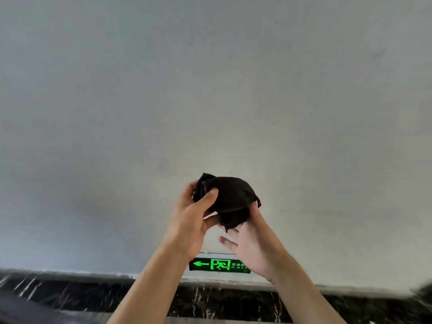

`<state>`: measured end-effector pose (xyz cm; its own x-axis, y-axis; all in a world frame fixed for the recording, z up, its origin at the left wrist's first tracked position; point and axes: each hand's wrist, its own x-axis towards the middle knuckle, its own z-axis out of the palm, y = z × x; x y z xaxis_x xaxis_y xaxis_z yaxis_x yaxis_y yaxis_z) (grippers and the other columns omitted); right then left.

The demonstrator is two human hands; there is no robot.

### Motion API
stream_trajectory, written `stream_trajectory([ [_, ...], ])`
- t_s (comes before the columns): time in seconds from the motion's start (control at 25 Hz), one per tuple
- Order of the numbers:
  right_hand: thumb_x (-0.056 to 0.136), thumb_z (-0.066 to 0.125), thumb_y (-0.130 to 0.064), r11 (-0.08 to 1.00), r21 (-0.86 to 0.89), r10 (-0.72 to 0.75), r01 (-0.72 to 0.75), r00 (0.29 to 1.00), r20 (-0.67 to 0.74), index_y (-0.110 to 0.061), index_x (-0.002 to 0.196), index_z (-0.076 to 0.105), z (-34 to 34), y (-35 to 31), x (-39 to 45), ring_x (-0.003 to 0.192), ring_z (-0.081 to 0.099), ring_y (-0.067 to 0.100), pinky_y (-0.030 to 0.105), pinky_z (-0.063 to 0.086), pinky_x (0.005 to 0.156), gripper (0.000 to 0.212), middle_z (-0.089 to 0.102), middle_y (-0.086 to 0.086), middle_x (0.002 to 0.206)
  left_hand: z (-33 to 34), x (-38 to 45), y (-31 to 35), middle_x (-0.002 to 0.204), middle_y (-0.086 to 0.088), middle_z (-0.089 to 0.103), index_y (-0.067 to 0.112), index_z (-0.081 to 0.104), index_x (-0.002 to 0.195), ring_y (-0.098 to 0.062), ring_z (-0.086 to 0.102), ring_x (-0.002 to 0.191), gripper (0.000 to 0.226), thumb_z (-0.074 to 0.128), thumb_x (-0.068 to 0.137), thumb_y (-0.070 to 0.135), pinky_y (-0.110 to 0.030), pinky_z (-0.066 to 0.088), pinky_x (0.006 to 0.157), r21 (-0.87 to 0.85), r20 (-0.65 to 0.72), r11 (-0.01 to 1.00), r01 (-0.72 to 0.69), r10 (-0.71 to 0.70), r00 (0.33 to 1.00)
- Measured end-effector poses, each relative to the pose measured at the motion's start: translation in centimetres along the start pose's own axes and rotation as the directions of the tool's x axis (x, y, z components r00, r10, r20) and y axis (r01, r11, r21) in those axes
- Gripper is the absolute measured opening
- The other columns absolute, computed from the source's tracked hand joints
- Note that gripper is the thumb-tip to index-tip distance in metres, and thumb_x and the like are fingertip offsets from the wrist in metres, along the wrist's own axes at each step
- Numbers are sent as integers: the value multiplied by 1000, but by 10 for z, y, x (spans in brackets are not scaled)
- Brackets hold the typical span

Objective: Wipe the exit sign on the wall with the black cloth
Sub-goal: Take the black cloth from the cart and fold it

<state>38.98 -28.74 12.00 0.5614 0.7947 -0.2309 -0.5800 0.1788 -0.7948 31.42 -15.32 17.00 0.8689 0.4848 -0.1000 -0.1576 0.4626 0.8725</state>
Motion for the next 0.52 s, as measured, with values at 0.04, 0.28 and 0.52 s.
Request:
stream_trajectory([
  [0.04,75,58,-67,998,59,-32,34,999,-27,-34,139,44,-7,-6,-5,127,49,13,44,35,108,73,54,-5,141,5,3,-8,100,-10,76,8,63,114,-26,74,91,17,59,98,5,-35,62,69,21,-2,1000,7,-7,1000],
  [0.28,87,64,-26,968,145,-163,207,950,-265,-12,128,57,-71,11,6,118,60,24,37,44,95,44,66,13,125,4,25,-92,102,-14,75,8,66,111,-25,75,90,17,64,96,2,-31,62,69,257,-106,955,150,-127,986],
  [0.52,85,64,-19,965,158,-110,207,875,-471,-11,117,62,-135,82,60,103,69,24,40,50,90,33,73,11,110,-50,66,-190,94,1,77,20,68,104,-16,74,86,14,68,95,9,-33,62,75,424,-285,883,201,-81,955],
])
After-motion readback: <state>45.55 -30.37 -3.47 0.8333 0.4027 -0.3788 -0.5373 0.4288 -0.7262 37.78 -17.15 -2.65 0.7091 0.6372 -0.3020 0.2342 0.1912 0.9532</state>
